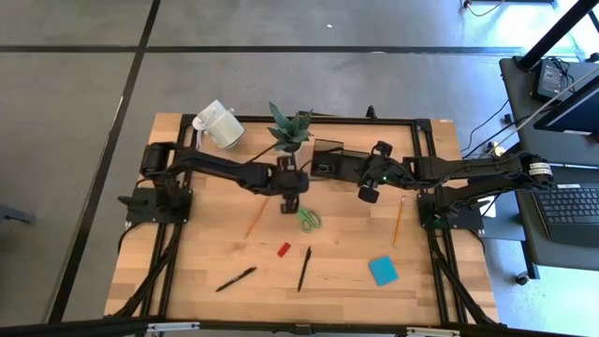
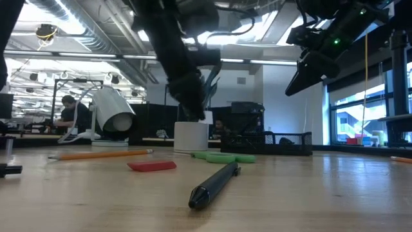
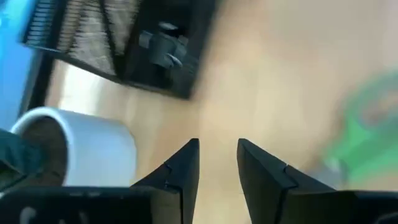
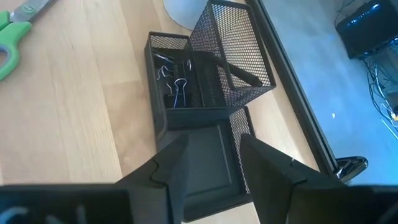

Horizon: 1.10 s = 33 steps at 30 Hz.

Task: Pick and place office supplies into organizer
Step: Put the green scissors into the desk organizer

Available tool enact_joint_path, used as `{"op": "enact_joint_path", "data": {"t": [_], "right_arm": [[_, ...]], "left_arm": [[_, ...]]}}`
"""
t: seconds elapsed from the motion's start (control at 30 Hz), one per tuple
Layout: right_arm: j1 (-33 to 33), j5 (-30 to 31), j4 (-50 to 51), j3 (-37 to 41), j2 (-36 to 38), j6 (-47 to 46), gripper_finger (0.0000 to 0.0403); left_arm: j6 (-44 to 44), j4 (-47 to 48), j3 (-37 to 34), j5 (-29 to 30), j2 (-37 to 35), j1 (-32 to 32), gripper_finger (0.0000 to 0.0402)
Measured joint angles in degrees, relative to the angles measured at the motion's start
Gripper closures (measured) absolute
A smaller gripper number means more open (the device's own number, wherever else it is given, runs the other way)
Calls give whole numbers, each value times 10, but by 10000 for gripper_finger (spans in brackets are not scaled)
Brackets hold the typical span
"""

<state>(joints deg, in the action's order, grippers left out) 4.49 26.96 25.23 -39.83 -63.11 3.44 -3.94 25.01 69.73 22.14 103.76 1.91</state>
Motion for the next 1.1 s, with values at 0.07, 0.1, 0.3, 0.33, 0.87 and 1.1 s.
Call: {"op": "enact_joint_path", "data": {"t": [0.07,0.1,0.3,0.33,0.87,1.1], "right_arm": [[0,-1,0,0,0,0,258],[0,-4,0,0,0,-2,258],[0,-72,0,0,0,-20,258],[-1,-77,0,0,0,-26,258],[-52,-107,-54,0,-54,-95,258],[-78,-108,-96,0,-97,-136,258]], "left_arm": [[-18,30,0,-18,-4,-12,300],[-24,37,0,-30,-4,-18,301],[-15,42,0,-69,-2,-29,305],[-14,44,0,-68,-2,-29,308],[12,-6,-75,-67,-1,-13,350],[15,-45,-104,-68,-1,-13,351]]}}
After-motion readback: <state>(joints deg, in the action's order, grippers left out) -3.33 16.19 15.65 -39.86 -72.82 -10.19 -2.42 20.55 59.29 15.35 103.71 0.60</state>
